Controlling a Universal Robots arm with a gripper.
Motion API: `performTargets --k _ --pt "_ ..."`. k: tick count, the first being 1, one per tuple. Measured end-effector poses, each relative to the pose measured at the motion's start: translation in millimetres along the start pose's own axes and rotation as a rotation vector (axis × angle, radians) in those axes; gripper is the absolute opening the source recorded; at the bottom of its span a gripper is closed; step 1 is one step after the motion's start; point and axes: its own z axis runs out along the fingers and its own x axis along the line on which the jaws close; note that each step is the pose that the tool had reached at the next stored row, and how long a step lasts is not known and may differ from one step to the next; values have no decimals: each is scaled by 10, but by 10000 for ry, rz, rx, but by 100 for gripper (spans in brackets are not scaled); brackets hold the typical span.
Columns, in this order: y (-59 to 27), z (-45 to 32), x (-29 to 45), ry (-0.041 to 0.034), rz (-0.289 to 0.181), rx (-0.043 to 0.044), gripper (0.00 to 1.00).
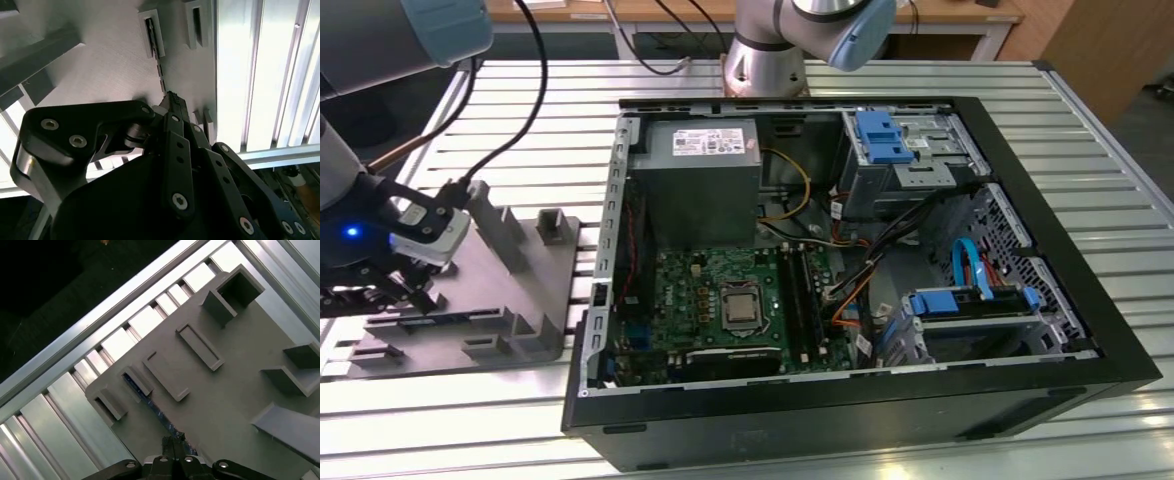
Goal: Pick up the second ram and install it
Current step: 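Pick up the second ram and move it above second insertion slot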
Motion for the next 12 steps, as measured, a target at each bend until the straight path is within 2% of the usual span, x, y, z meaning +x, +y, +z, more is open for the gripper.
performTargets --k 12 --pt "0 0 0 34 -843 27 10"
